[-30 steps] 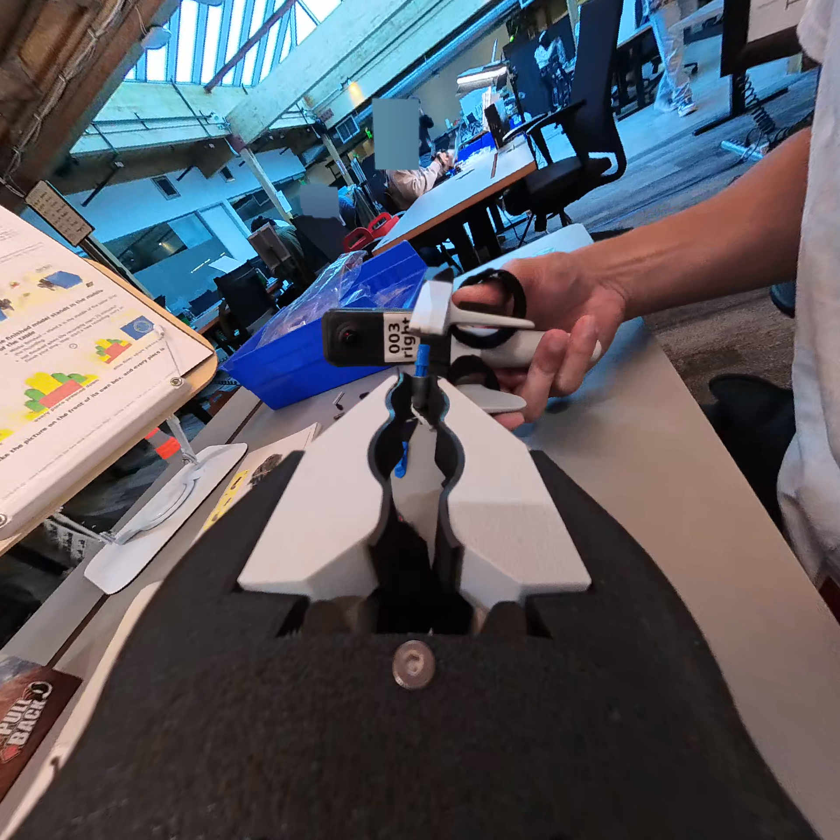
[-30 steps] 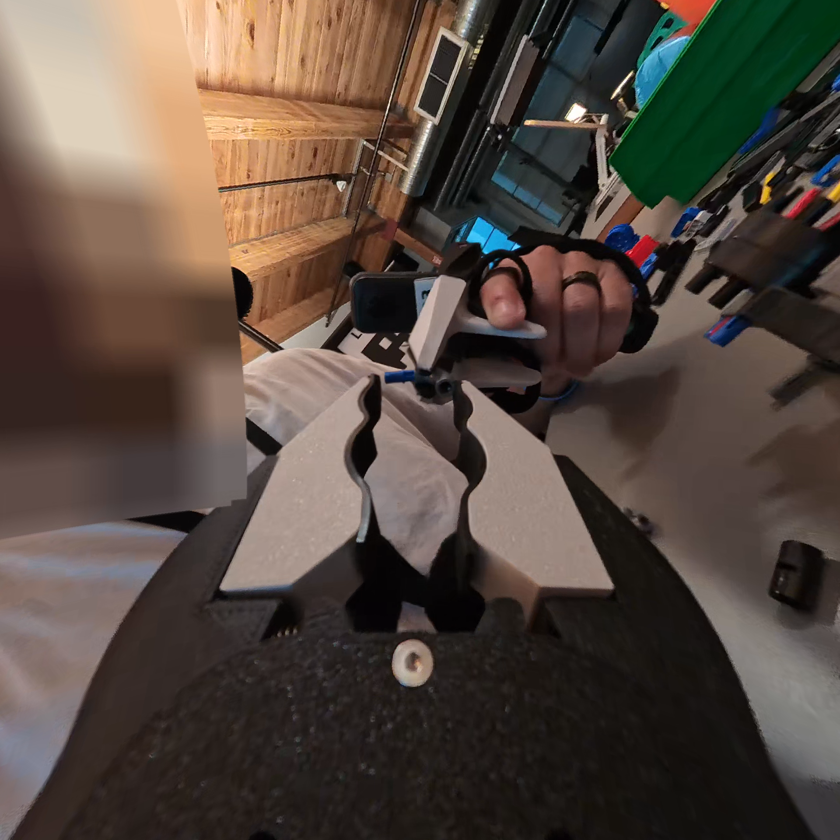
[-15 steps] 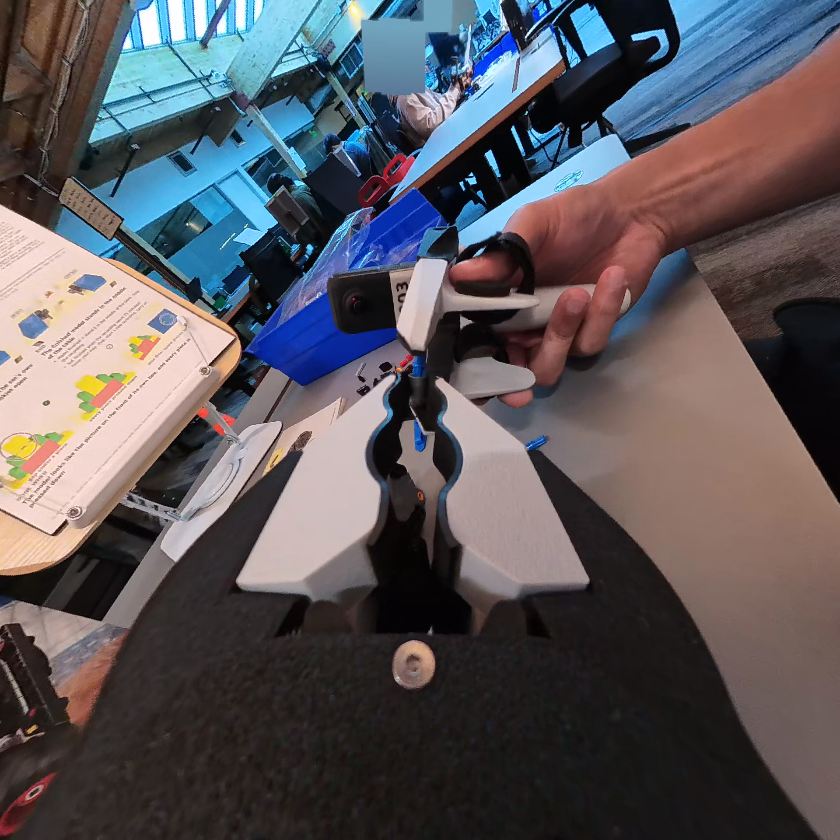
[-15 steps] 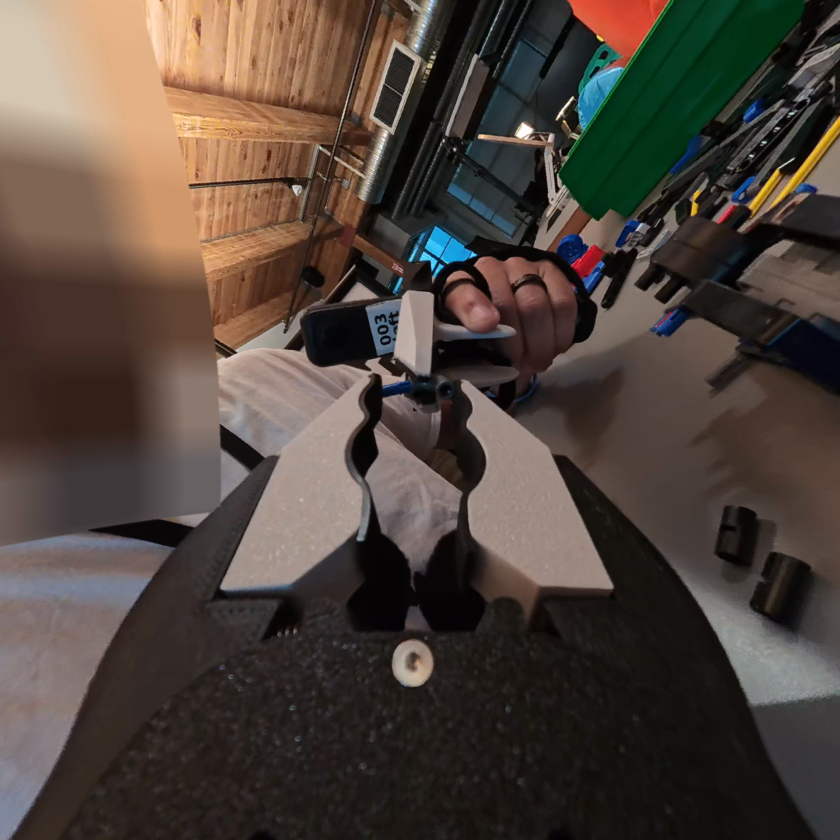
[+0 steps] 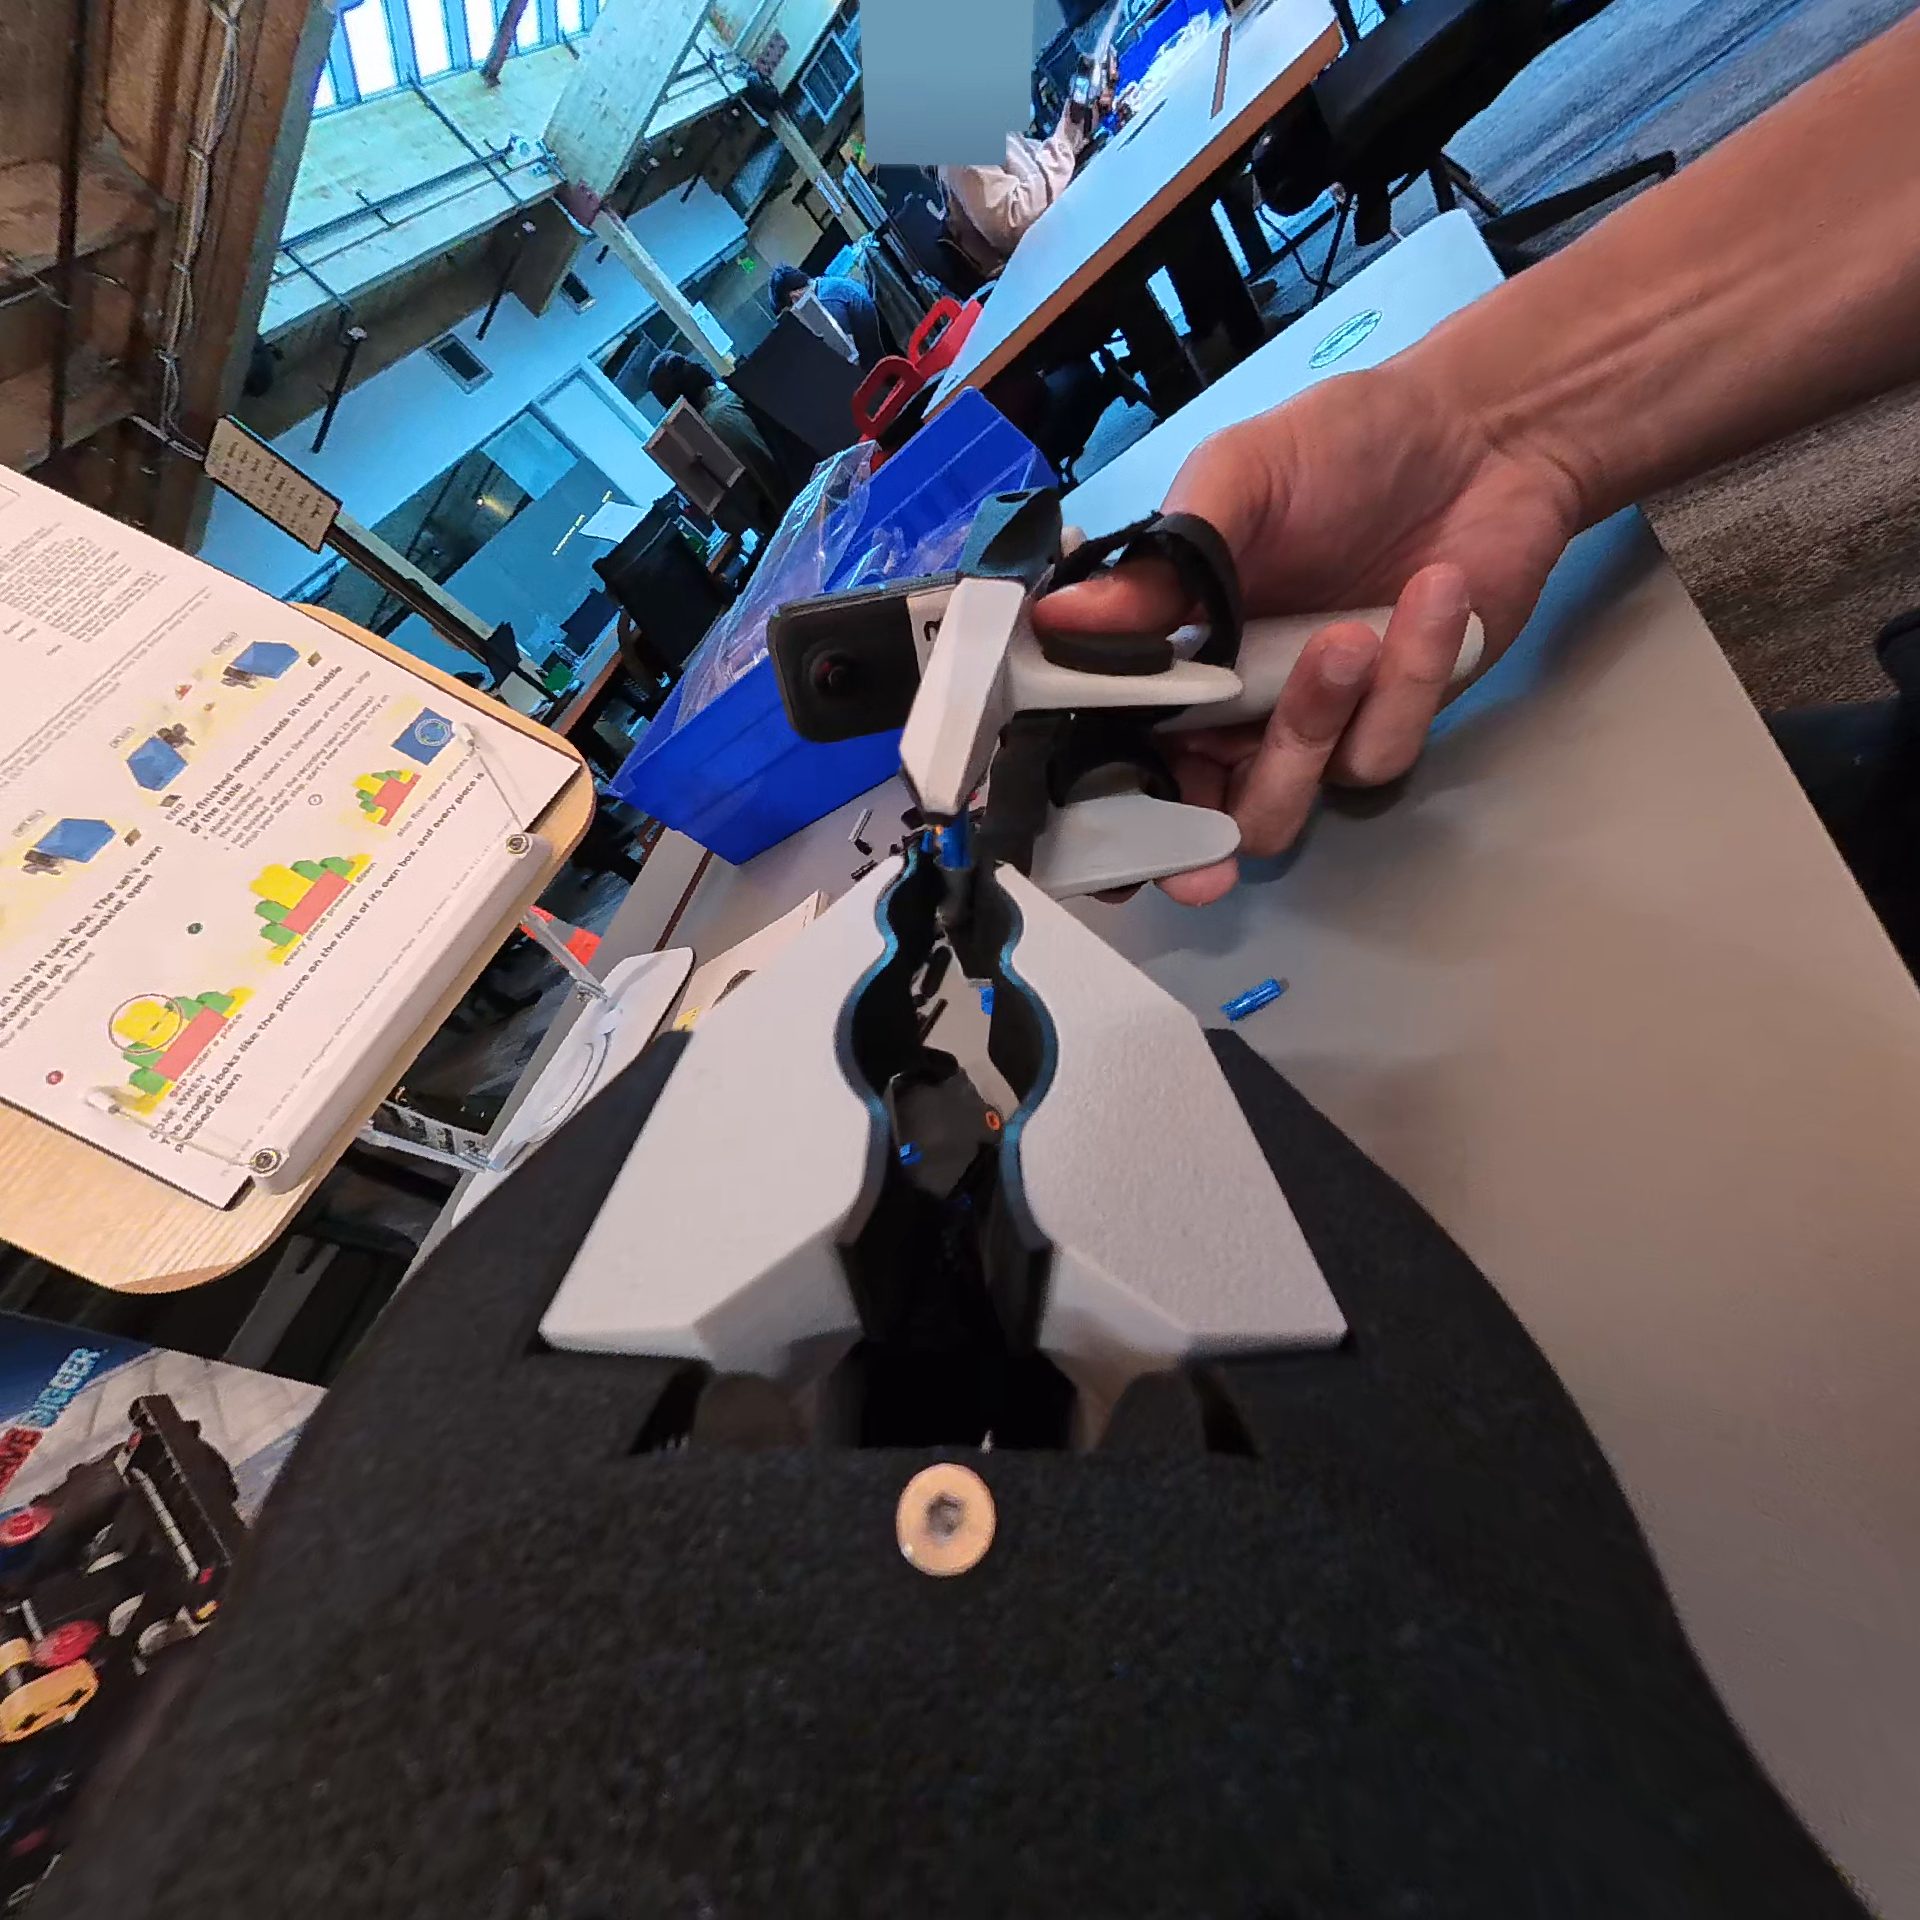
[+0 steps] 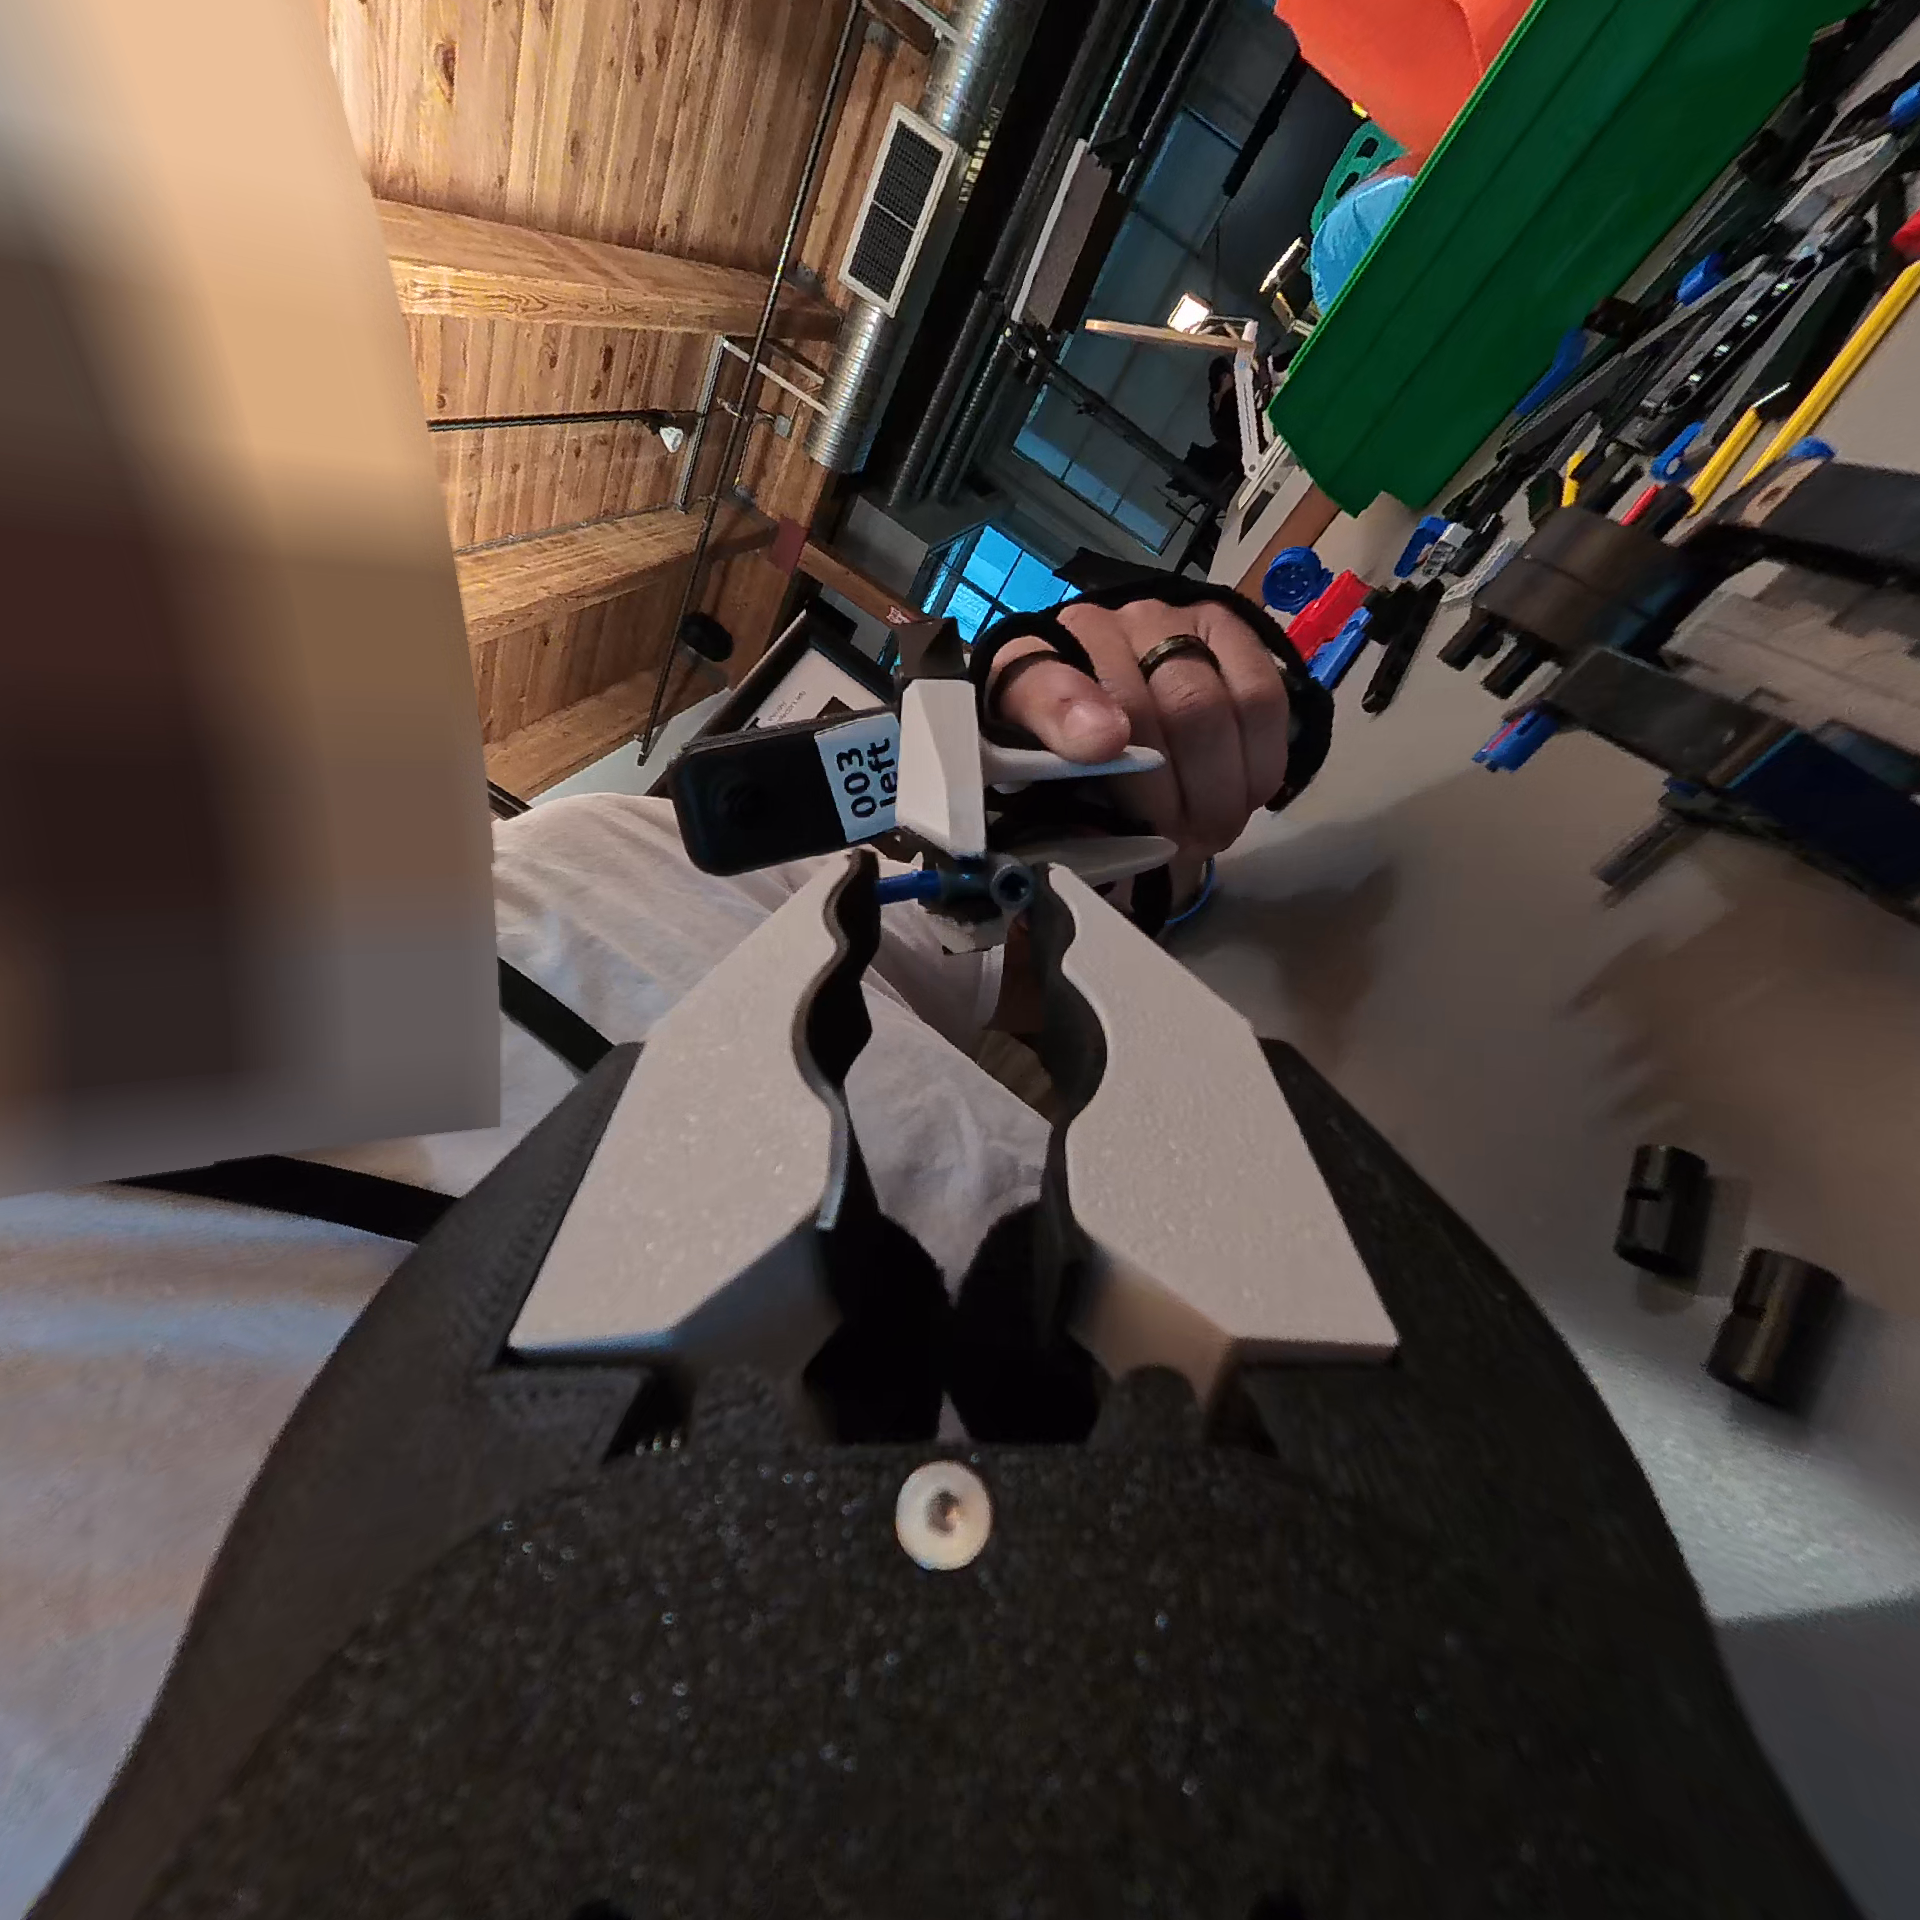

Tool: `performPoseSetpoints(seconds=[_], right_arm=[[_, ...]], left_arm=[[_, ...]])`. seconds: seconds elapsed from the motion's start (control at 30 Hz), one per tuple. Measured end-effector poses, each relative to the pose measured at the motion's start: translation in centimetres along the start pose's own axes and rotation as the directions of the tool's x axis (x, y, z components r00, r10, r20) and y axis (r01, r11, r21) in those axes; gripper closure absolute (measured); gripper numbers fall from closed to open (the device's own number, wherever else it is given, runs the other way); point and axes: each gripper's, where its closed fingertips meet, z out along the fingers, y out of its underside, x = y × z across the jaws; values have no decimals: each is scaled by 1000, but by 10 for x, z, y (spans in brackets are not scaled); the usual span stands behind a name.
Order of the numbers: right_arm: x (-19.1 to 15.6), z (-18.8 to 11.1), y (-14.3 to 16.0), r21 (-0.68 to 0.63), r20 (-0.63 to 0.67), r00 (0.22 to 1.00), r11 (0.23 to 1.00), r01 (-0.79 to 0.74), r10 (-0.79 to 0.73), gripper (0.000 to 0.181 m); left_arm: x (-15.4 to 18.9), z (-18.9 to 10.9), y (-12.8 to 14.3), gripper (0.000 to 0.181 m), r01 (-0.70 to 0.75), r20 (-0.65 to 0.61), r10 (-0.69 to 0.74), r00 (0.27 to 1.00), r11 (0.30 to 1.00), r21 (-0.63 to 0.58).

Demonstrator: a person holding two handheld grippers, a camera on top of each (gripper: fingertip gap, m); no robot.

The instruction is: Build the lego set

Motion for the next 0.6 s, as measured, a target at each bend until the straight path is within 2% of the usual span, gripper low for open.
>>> performPoseSetpoints(seconds=[0.53,0.57,0.6], right_arm=[[5,0,-4,33,-55,998,999,43,-41,153],[4,1,-3,15,-58,996,998,63,-62,151],[2,-1,-3,2,-62,994,996,88,-87,140]], left_arm=[[-2,1,5,176,30,5,-30,1000,999,-22],[-2,0,4,176,44,-1,-44,999,999,-11],[-4,-3,4,176,62,1,-62,998,998,-6]])
